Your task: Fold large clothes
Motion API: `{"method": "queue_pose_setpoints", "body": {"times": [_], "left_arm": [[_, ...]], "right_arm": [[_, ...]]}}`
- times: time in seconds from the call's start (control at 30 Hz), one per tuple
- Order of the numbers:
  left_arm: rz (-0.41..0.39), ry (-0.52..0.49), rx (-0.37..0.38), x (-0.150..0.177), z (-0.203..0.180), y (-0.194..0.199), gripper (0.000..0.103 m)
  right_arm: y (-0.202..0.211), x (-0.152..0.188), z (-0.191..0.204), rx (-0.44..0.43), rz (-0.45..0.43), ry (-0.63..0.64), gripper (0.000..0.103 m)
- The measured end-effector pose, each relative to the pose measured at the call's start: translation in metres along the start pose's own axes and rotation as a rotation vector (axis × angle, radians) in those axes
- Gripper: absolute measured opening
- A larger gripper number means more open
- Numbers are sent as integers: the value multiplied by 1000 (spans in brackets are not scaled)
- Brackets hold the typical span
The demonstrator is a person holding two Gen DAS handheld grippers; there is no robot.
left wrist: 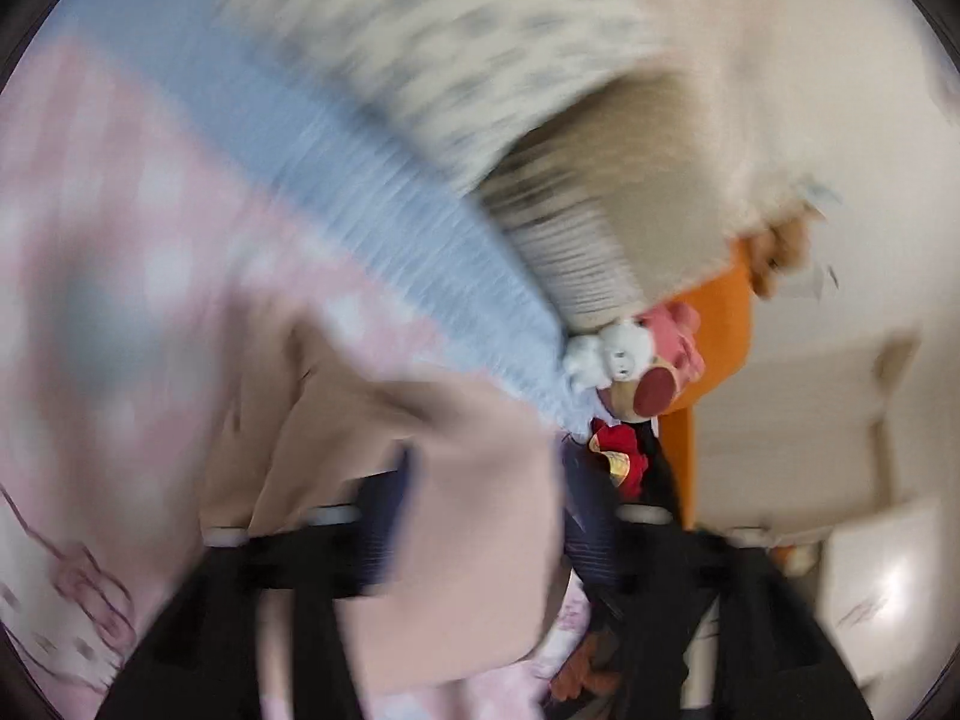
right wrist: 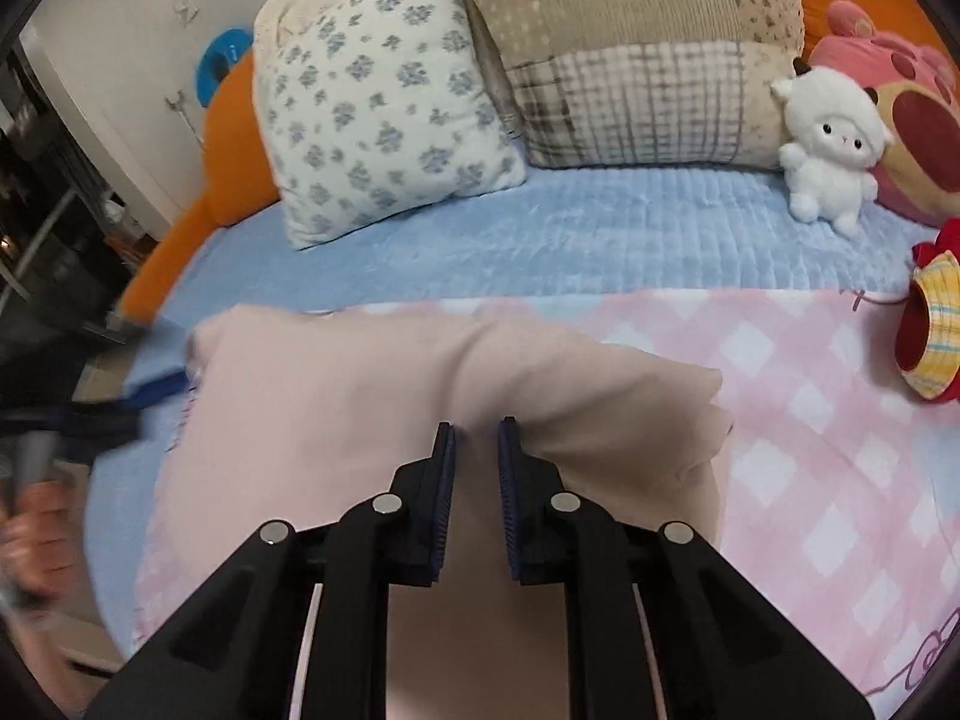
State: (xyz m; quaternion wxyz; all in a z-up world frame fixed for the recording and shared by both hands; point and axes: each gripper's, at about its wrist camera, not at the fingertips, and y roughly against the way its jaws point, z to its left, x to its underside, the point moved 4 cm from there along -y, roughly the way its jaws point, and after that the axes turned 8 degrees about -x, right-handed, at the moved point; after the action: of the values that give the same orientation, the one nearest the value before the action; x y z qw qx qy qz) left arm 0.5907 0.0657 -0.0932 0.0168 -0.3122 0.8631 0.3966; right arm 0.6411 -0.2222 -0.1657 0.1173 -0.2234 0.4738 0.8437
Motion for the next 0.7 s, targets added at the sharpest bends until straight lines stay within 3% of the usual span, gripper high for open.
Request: {"method": "queue_pose_setpoints", "body": {"times": [0.1,0.13,0.2,0.33,0.37,0.43,0.53,0.63,0.7], "left_arm": [[-104,-233,-25,14,-59,27,73],[-118,-320,-60,20,-79,24,74],[-109,-391,-143,24,-94,5,74],[37,-343,-335,17,-58,-73,62],[85,-312,-356,18,-40,-94,56],[76,-292,-353,20,-20,-107,56],[55,-335,-377,19,-20,-109,58],[85,-392,-415,18,-23,-119,58],[128,-413,-424,17,-21,-129,58]], "right_arm": [[-19,-6,2,42,-4,5,17],[-26,-9,4,62,0,29,17],[-30,-11,5,61,-3,25,17],[-17,-10,-1,-63,-26,-13,17],[-10,-11,-7,-101,-34,-37,17],[15,-14,-22,-140,-87,-115,17],[39,-12,-20,-104,-99,-77,17],[18,-5,-13,47,-20,41,12],[-5,1,-24,79,11,21,12]]}}
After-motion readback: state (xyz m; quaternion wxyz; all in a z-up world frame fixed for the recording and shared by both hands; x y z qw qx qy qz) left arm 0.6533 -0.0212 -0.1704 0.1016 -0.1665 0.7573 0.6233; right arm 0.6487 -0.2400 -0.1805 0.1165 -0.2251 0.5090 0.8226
